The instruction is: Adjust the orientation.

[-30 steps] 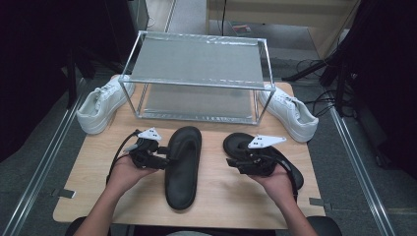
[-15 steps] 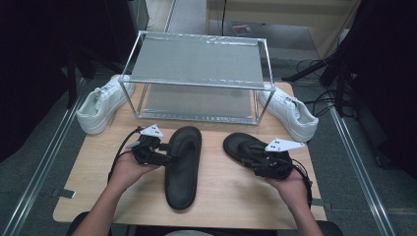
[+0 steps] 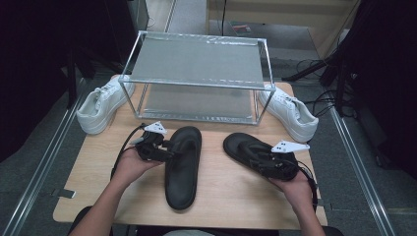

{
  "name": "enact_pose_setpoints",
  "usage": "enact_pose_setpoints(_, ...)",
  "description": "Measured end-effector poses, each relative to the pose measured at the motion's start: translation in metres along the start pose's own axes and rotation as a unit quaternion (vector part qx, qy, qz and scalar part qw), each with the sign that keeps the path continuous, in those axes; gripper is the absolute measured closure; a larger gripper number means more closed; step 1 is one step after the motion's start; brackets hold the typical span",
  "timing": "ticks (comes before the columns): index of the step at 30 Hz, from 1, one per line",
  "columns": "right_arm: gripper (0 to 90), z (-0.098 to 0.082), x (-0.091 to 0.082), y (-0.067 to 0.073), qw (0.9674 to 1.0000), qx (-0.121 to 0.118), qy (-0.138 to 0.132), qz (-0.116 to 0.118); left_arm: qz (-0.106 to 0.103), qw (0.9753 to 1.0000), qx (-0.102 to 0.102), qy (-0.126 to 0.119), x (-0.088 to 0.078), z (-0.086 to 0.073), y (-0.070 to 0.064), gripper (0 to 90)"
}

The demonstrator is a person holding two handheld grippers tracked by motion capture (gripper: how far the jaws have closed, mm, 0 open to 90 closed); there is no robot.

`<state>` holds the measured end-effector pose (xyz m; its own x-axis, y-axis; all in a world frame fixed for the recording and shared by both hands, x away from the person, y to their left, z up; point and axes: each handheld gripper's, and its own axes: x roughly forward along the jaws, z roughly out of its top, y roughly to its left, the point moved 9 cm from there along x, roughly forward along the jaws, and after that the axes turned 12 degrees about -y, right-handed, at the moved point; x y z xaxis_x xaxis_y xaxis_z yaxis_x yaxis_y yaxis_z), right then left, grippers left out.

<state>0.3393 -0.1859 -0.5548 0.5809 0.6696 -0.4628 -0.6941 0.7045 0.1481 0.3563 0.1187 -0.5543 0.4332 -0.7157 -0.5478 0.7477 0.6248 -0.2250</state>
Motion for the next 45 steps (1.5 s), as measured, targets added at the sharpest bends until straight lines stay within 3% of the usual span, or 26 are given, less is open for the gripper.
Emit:
enact_pose_setpoints(5, 59.1, -0.006, 0.009, -0.003, 0.9998, 0.013, 0.015, 0.008, -0.001, 1.0, -0.001, 0.0, 0.0, 0.0, 0.0, 40.4)
enact_pose_setpoints(8, 66.1, -0.006, 0.013, -0.006, 0.9996, 0.013, 0.023, 0.004, -0.002, 1.0, -0.001, 0.0, -0.001, 0.0, 0.001, 40.3)
enact_pose_setpoints(12, 74.9, -0.006, 0.016, -0.006, 0.999, 0.026, 0.032, 0.017, -0.002, 1.0, -0.003, 0.001, 0.0, -0.001, 0.002, 40.3)
enact_pose_setpoints(16, 79.9, -0.004, 0.018, -0.003, 0.9989, 0.02, 0.038, 0.019, -0.001, 1.0, -0.002, -0.001, -0.002, 0.0, 0.002, 40.2)
enact_pose_setpoints(25, 80.7, 0.007, 0.015, 0.0, 0.9989, 0.028, 0.031, 0.019, 0.003, 1.0, -0.005, -0.005, -0.006, -0.002, 0.003, 40.1)
enact_pose_setpoints(31, 80.7, 0.018, 0.015, 0.015, 0.9994, 0.019, 0.018, 0.02, 0.007, 0.9999, -0.005, -0.009, -0.011, -0.004, 0.003, 40.0)
enact_pose_setpoints(38, 80.6, 0.026, 0.028, 0.03, 0.9991, 0.027, 0.027, 0.022, 0.011, 0.9998, -0.007, -0.012, -0.016, -0.008, 0.003, 39.9)
enact_pose_setpoints(45, 80.4, 0.033, 0.045, 0.036, 0.9989, 0.031, 0.027, 0.021, 0.023, 0.9995, -0.015, -0.015, -0.027, -0.018, 0.004, 39.8)
